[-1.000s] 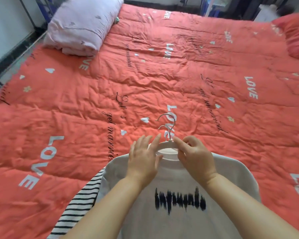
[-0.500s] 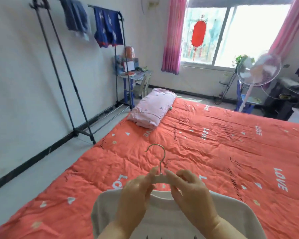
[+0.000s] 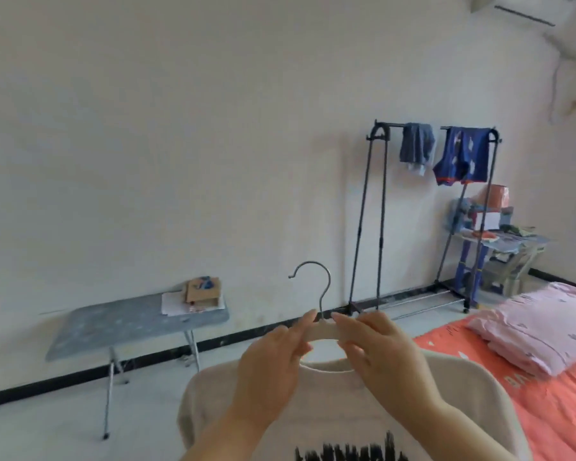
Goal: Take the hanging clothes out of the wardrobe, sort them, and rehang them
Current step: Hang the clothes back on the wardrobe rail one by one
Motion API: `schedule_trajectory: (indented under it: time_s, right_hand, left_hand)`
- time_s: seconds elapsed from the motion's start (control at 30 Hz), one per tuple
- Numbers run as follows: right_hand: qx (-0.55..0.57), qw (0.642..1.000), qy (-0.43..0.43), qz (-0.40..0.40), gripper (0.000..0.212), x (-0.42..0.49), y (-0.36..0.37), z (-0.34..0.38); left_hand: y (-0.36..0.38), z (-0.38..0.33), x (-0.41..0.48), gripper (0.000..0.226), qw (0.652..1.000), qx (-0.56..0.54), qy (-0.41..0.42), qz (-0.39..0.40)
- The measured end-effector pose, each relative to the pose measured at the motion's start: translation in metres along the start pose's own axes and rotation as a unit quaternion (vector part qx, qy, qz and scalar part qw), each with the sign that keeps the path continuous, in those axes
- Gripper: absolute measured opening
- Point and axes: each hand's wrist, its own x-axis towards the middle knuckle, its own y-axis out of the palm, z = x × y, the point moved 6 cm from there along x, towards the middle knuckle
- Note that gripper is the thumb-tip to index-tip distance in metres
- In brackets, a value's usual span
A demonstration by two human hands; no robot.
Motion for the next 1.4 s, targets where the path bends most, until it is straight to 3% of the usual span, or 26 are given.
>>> schedule_trajectory:
  time_s: [0.17,0.27,0.37,0.53,0.67,0.83,1.0,1.13,1.27,1.4]
  right_hand:
    - [0.051,0.994,-0.099,-0.010,0.049,0.056,0.069,0.103]
    - [0.073,0.985,-0.157,-0.022,0.052,0.086,0.117,0.168]
    - [0.067,0.971,-0.230,-0.026,0.037,0.112,0.174,0.237]
    - [0.123,0.952,-0.281,0.013,0.065,0.155,0.271,0.351]
    - [0.183,0.937,-0.298,0.025,0.067,0.181,0.337,0.440]
    - [0.253,0.904,-0.343,0.019,0.076,0.206,0.410,0.536]
    - [0.329,0.854,-0.404,0.007,0.069,0.235,0.487,0.625]
    - [0.369,0.816,-0.445,-0.004,0.044,0.260,0.541,0.694]
    - [0.423,0.770,-0.478,-0.006,0.044,0.285,0.584,0.762]
    - [0.457,0.736,-0.499,-0.001,0.045,0.293,0.625,0.827]
  left_hand:
    - [-0.111,0.075,-0.009,0.056,0.993,0.086,-0.048,-0.070]
    - [-0.177,0.127,-0.022,0.047,0.984,0.144,-0.051,-0.092]
    - [-0.246,0.190,-0.037,0.053,0.968,0.209,-0.068,-0.118]
    - [-0.358,0.274,-0.060,0.042,0.933,0.323,-0.090,-0.133]
    - [-0.440,0.331,-0.077,0.040,0.902,0.391,-0.127,-0.129]
    - [-0.526,0.400,-0.106,0.058,0.883,0.382,-0.234,-0.142]
    - [-0.596,0.459,-0.129,0.043,0.838,0.434,-0.277,-0.182]
    - [-0.648,0.499,-0.144,0.042,0.785,0.476,-0.328,-0.223]
    - [-0.698,0.529,-0.155,0.039,0.738,0.524,-0.334,-0.263]
    - [-0.742,0.566,-0.176,0.035,0.690,0.582,-0.347,-0.256]
